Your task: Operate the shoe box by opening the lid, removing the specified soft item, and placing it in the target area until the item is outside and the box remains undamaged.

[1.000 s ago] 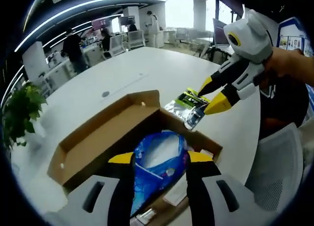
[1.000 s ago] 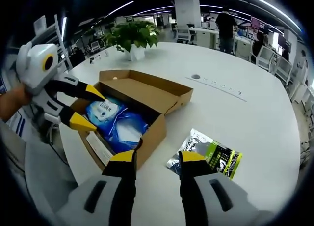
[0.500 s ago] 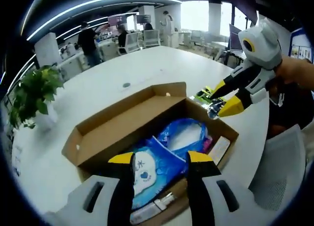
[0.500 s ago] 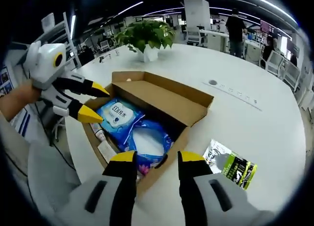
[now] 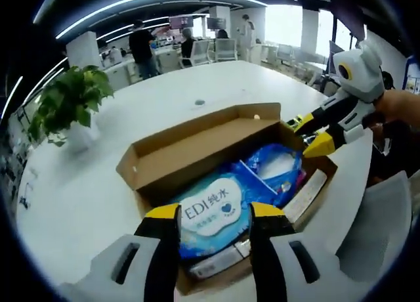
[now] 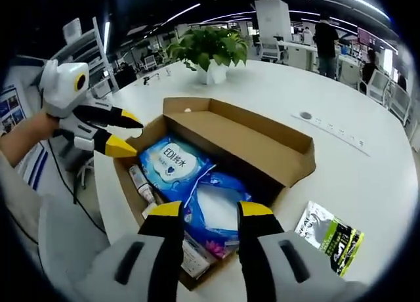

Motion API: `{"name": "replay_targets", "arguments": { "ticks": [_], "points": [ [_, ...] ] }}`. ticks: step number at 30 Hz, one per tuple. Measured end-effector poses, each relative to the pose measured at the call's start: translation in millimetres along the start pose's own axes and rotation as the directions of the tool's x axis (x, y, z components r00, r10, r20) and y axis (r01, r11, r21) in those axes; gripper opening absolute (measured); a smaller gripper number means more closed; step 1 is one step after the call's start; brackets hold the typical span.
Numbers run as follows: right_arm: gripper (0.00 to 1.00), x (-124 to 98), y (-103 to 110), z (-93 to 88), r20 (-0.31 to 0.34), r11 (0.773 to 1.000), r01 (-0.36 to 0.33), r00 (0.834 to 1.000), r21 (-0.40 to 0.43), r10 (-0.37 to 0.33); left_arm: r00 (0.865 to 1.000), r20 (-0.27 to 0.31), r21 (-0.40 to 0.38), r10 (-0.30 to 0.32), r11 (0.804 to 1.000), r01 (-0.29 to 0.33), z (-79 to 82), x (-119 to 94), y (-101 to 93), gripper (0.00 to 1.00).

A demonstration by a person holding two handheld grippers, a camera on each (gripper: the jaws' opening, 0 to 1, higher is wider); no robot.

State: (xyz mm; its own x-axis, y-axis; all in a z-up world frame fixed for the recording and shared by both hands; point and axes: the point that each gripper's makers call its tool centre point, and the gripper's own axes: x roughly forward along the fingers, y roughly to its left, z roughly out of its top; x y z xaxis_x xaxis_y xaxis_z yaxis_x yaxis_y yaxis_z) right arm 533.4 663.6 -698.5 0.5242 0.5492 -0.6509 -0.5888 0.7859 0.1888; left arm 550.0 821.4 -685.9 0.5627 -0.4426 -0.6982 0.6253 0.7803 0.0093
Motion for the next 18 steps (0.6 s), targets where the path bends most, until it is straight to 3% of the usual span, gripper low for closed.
{"name": "replay_targets", "arguments": {
  "ticks": [9,18],
  "points": [
    [0.26,22,10,5.6,-0.017,0.997,-0.039,0.999,-0.073,0.038,0.999,-0.023,-0.052,0.045,0.998,-0.046,-20.5,-8,25.5,0.38],
    [0.25,44,18,5.2,-0.025,0.994,-0.064,0.998,-0.088,0.062,0.995,-0.063,-0.128,0.078,0.988,-0.086,-46.1,-10,41.8,0.34]
  ]
}}
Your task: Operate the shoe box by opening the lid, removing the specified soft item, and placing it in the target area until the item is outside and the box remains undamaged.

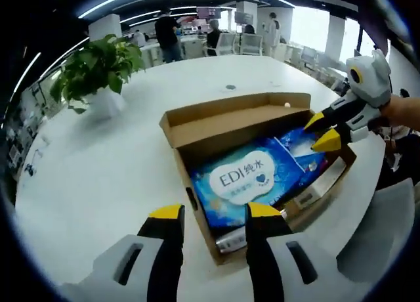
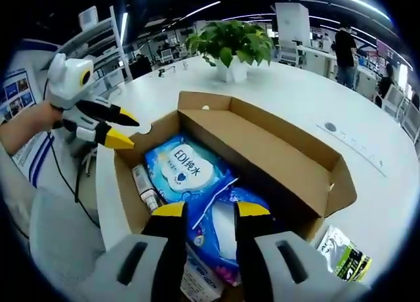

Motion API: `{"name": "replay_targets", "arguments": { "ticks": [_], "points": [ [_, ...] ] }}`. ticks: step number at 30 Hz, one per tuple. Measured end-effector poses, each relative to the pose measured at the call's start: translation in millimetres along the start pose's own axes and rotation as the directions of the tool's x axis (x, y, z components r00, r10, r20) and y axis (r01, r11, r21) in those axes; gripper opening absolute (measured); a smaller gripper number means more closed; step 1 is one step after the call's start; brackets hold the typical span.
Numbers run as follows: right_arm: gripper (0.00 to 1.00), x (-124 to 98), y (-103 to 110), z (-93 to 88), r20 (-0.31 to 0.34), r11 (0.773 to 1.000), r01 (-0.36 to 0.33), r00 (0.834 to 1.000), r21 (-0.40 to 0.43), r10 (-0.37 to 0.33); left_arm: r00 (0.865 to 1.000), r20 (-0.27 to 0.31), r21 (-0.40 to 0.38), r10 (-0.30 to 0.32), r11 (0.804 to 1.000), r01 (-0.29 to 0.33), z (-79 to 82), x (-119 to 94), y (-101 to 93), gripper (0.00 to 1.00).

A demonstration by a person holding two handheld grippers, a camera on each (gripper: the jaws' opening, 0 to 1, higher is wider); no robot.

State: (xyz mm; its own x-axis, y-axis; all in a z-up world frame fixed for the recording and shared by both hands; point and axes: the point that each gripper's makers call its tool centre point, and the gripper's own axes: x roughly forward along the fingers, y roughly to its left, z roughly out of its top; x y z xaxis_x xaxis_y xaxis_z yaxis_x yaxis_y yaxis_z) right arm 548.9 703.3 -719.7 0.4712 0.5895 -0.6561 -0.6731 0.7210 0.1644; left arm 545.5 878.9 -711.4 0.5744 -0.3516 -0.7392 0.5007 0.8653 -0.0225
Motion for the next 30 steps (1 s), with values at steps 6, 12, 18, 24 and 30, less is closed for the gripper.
{"name": "replay_targets", "arguments": {
  "ticks": [6,12,18,24,30],
  "points": [
    [0.25,13,0,0.3,-0.004,1.000,-0.008,1.000,0.012,0.008,1.000,-0.030,-0.061,0.003,0.998,-0.004,-14.9,2,4.7,0.24],
    [0.25,23,0,-1.1,-0.013,1.000,-0.013,1.000,0.013,0.014,0.999,-0.051,-0.096,0.007,0.995,-0.012,-24.7,4,6.6,0.11],
    [0.24,36,0,-0.1,-0.022,1.000,-0.020,1.000,0.015,0.020,0.999,-0.048,-0.119,-0.005,0.993,-0.001,-25.4,5,4.4,0.07],
    [0.25,47,-1,-4.1,-0.051,0.999,-0.012,0.999,0.044,0.014,0.999,-0.049,-0.118,-0.006,0.993,0.000,-25.5,7,5.1,0.07],
    [0.23,54,-1,-3.2,-0.058,0.995,0.003,0.998,0.102,0.003,0.999,-0.046,-0.117,-0.008,0.993,0.002,-25.8,7,5.3,0.06]
  ]
}}
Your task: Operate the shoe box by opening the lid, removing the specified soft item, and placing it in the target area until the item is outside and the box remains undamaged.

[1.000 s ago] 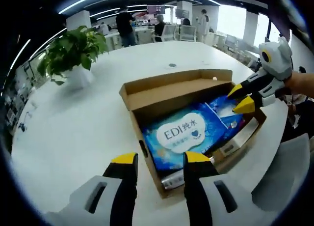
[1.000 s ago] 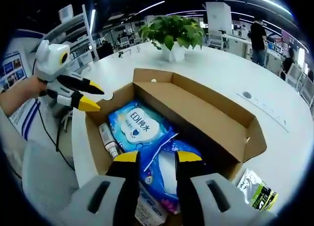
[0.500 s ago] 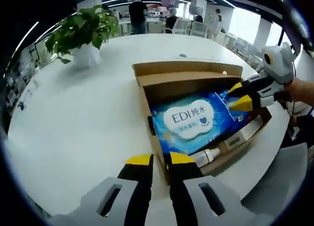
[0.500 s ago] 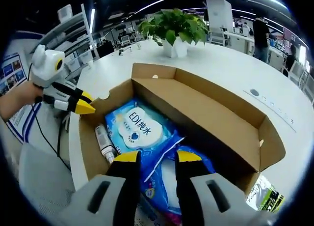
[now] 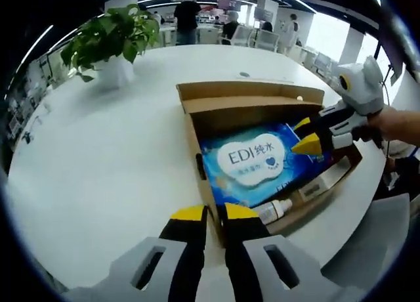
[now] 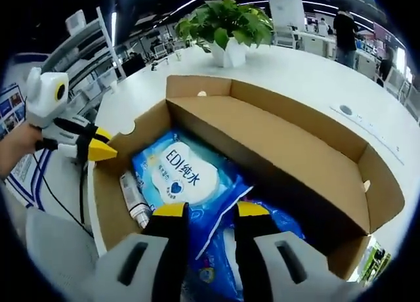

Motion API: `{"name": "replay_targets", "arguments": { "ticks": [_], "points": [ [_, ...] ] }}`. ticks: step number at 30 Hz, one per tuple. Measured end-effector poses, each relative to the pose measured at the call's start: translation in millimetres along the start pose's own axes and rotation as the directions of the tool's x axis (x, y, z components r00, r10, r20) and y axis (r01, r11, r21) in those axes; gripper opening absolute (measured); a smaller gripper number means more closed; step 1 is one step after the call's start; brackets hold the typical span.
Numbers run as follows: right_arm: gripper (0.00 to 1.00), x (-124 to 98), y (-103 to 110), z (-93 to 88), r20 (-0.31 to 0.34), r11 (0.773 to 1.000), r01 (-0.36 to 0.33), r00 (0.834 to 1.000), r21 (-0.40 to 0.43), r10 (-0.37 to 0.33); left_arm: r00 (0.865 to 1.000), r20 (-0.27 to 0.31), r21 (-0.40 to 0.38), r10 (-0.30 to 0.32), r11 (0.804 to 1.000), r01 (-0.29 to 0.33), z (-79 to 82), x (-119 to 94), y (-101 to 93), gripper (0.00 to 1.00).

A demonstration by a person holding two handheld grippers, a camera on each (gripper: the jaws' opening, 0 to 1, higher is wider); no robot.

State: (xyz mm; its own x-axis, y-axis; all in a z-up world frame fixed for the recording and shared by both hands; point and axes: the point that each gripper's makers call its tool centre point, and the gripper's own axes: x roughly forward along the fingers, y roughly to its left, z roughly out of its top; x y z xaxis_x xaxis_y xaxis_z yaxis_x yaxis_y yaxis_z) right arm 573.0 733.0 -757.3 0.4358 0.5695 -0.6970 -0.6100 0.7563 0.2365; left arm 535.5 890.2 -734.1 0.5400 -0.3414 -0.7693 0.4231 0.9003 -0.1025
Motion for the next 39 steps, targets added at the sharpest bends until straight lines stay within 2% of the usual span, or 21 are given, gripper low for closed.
{"name": "replay_targets", "arguments": {
  "ticks": [3,4,9,12,16,26,39],
  "points": [
    [0.17,2,3,6.9,0.025,0.995,-0.011,1.000,0.098,0.008,1.000,0.002,-0.003,0.000,1.000,0.000,-0.4,0,0.1,0.06],
    [0.17,2,2,4.7,0.009,0.993,-0.004,1.000,0.118,0.003,1.000,0.003,0.000,0.001,1.000,-0.001,-0.5,0,0.2,0.06],
    [0.11,11,2,-2.3,-0.018,0.993,0.017,1.000,0.114,-0.015,1.000,0.011,-0.005,0.003,1.000,-0.003,-0.8,0,0.5,0.06],
    [0.03,10,2,-7.1,-0.051,0.995,0.042,0.998,0.086,-0.037,1.000,0.015,-0.003,0.005,1.000,-0.005,-0.8,0,0.7,0.06],
    [0.01,5,5,-6.9,-0.047,0.994,0.021,0.999,0.106,-0.016,1.000,0.019,0.000,0.011,1.000,-0.011,-1.0,0,0.8,0.06],
    [0.00,-11,4,-2.7,0.021,0.993,0.046,0.999,0.108,-0.048,1.000,0.007,0.026,0.026,0.999,-0.027,-2.1,1,0.8,0.06],
    [0.00,-36,-13,0.0,0.090,0.985,0.063,0.993,0.159,-0.078,0.999,-0.024,0.067,0.039,0.997,-0.038,-2.5,1,-0.6,0.06]
  ]
}}
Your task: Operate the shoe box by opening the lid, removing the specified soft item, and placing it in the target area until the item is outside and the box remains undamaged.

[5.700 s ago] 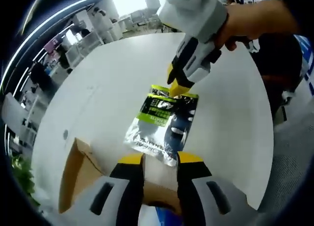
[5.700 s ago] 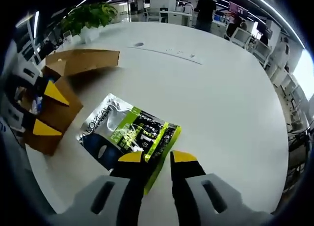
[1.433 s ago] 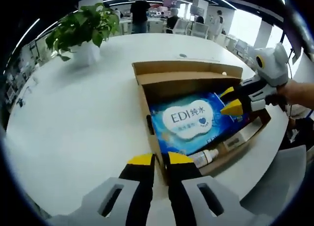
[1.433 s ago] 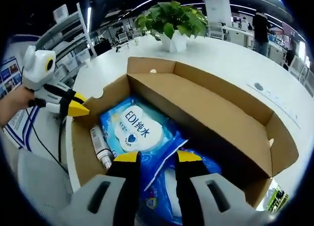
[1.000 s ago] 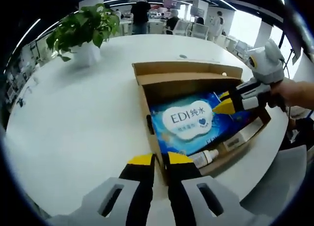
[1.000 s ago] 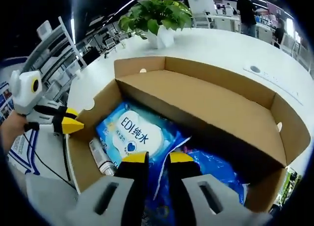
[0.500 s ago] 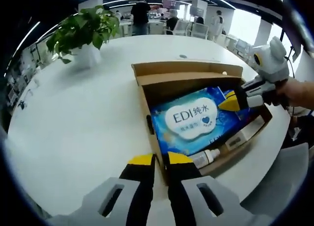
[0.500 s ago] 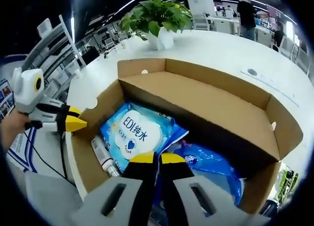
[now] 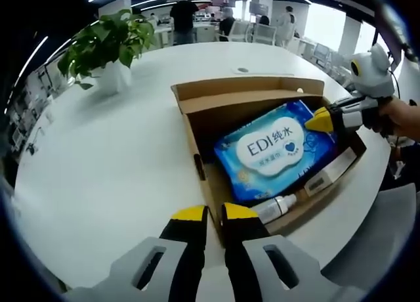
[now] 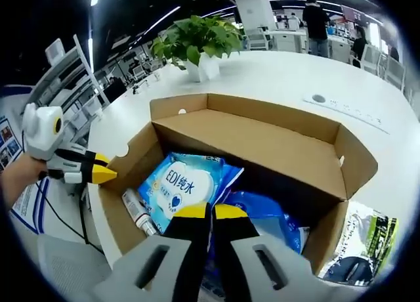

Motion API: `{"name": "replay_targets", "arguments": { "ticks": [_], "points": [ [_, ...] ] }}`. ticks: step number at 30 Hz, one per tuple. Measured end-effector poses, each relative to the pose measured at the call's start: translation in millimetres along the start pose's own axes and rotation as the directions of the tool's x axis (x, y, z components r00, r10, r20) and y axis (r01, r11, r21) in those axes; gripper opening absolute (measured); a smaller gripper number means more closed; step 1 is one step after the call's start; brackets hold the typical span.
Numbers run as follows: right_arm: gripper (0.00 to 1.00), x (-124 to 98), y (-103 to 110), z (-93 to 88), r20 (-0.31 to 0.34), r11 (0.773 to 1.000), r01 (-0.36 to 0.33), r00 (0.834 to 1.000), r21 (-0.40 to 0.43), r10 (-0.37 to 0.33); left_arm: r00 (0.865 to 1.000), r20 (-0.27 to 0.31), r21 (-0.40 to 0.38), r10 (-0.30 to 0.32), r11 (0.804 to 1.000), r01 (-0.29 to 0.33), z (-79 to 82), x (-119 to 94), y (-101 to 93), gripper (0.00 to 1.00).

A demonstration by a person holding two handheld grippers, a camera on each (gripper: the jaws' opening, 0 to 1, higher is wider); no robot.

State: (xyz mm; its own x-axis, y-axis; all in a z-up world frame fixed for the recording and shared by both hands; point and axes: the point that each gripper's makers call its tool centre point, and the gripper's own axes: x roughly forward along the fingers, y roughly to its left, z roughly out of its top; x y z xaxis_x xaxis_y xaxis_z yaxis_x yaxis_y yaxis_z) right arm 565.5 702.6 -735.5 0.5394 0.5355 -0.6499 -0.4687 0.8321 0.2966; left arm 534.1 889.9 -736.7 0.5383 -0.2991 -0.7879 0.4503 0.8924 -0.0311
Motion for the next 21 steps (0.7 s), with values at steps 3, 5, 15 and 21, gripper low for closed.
{"name": "replay_targets", "arguments": {
  "ticks": [3,5,15,21],
  "points": [
    [0.00,-6,-2,0.9,0.009,1.000,0.004,1.000,0.001,-0.004,1.000,-0.009,0.012,0.004,1.000,-0.004,-0.2,0,-0.9,0.06],
    [0.00,-10,-5,1.6,0.014,1.000,0.007,1.000,0.000,-0.007,1.000,-0.016,0.016,0.003,1.000,-0.003,0.0,-1,-0.4,0.06],
    [0.00,-26,-19,-3.1,0.026,1.000,0.030,0.999,0.007,-0.030,1.000,-0.015,0.074,0.022,0.997,-0.020,9.4,-8,-0.7,0.06],
    [0.00,-28,-27,-9.8,0.020,0.998,0.059,0.998,-0.027,-0.058,0.999,0.028,0.085,0.020,0.996,-0.022,25.4,-17,-8.3,0.14]
  ]
}}
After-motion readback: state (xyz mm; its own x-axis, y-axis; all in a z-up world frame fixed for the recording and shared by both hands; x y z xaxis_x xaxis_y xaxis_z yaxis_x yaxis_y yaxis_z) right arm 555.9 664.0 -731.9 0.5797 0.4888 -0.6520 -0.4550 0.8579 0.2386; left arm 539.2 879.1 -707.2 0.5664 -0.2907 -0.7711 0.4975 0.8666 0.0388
